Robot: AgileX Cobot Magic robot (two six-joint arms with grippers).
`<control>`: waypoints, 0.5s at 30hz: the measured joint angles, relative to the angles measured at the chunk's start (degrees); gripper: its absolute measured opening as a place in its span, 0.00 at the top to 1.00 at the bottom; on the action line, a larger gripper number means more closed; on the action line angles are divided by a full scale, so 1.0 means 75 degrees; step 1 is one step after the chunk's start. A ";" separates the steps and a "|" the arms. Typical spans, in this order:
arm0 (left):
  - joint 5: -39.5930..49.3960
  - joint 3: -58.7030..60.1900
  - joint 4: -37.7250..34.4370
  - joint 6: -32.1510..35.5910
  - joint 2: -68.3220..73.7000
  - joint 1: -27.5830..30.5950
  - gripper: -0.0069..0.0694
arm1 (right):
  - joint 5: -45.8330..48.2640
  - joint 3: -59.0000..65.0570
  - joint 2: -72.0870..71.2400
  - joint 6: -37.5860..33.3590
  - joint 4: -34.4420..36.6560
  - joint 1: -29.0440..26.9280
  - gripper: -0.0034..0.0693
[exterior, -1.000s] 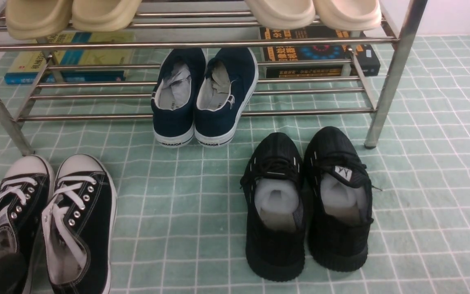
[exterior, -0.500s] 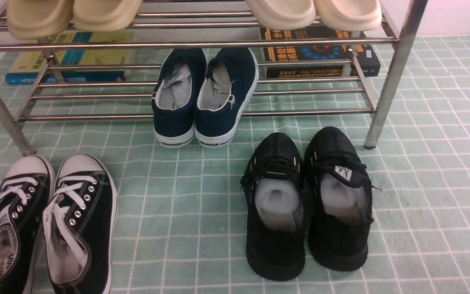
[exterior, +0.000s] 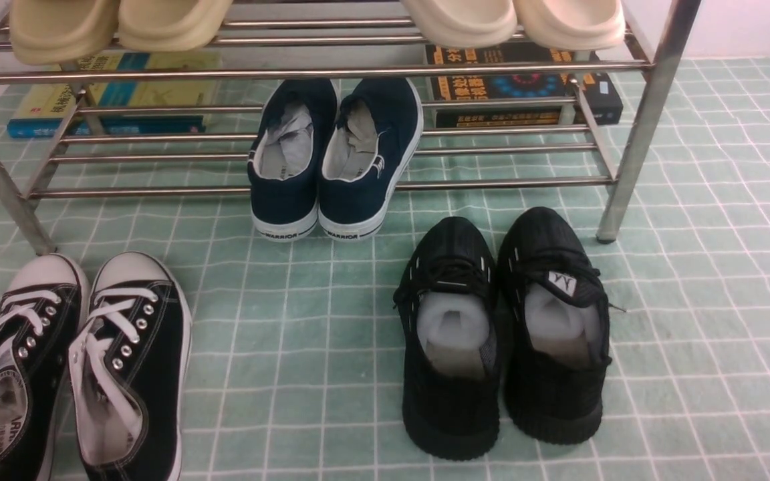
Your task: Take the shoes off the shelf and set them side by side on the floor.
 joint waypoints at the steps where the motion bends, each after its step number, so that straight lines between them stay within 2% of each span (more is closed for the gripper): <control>1: 0.0000 0.0000 0.0000 0.0000 0.0000 0.0000 0.85 | 0.0000 0.0000 0.0000 0.0000 0.0000 0.0000 0.63; 15: 0.0009 0.0000 0.0000 0.0000 0.0000 0.0000 0.82 | 0.0000 0.0000 0.0000 0.0000 0.0000 0.0000 0.63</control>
